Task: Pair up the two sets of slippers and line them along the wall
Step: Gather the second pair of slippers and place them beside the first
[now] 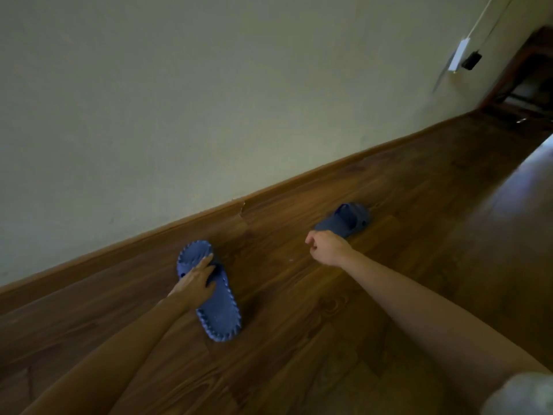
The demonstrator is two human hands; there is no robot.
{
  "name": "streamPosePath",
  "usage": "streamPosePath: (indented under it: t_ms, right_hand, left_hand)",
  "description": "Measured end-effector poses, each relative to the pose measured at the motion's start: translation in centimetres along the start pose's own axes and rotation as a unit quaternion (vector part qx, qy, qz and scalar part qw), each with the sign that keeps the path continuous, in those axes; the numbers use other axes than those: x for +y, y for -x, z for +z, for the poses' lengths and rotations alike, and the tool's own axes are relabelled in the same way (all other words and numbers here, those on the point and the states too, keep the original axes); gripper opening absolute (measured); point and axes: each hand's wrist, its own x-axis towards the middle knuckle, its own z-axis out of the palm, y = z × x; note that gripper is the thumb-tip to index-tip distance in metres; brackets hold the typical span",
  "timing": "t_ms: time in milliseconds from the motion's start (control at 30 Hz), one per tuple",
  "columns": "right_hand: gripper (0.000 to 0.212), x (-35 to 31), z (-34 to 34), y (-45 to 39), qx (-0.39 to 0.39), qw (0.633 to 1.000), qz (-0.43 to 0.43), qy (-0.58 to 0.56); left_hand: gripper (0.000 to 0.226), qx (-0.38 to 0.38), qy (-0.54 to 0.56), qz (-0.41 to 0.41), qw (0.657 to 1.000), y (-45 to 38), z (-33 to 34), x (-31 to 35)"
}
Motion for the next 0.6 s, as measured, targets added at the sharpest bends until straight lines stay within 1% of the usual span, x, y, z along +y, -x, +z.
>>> streamPosePath:
  t_ms: [100, 233, 267, 333, 367, 400, 433, 500, 567, 600]
  right_hand:
    - [0.033, 2.1, -0.1, 1.3, -0.004, 1.000, 0.004, 0.004]
    - [0.035, 4.8, 0.2, 1.2, -0.015, 1.000, 0.022, -0.003]
    - [0.036, 5.4, 0.2, 0.8, -0.015, 0.999, 0.028, -0.004]
    - [0.037, 6.4, 0.4, -0.5, -0.014, 0.999, 0.038, 0.000]
    - [0.036, 6.9, 0.4, -1.3, -0.010, 0.999, 0.042, 0.000]
    - [0.035, 7.5, 0.5, -2.0, -0.011, 0.999, 0.045, 0.001]
    - [0.035, 7.8, 0.6, -2.6, -0.015, 0.999, 0.046, 0.002]
    - [0.036, 8.6, 0.9, -4.0, -0.033, 0.998, 0.043, 0.010]
    - [0.040, 9.2, 1.1, -4.7, -0.057, 0.997, 0.039, 0.028]
    - [0.042, 9.4, 1.2, -5.0, -0.063, 0.997, 0.042, 0.030]
  left_hand:
    - [0.053, -0.025, -0.014, 0.045, 0.999, -1.4, 0.5, 3.1]
    - [0.051, -0.025, -0.015, 0.054, 0.998, -2.5, 1.9, 6.8]
    - [0.048, -0.031, -0.005, 0.051, 0.998, -3.0, 2.3, 7.5]
    - [0.032, -0.045, 0.000, 0.052, 0.998, -4.2, 3.1, 8.3]
    - [0.028, -0.045, 0.009, 0.056, 0.997, -5.1, 3.4, 8.7]
    - [0.029, -0.041, 0.015, 0.056, 0.997, -5.8, 3.6, 9.0]
    - [0.031, -0.021, 0.023, 0.059, 0.998, -6.2, 3.7, 9.1]
    - [0.028, 0.014, 0.042, 0.048, 0.998, -6.7, 2.9, 9.0]
    - [0.044, 0.023, 0.119, 0.005, 0.993, -7.2, 1.8, 9.3]
    - [0.049, 0.013, 0.167, -0.022, 0.986, -7.3, 1.5, 9.5]
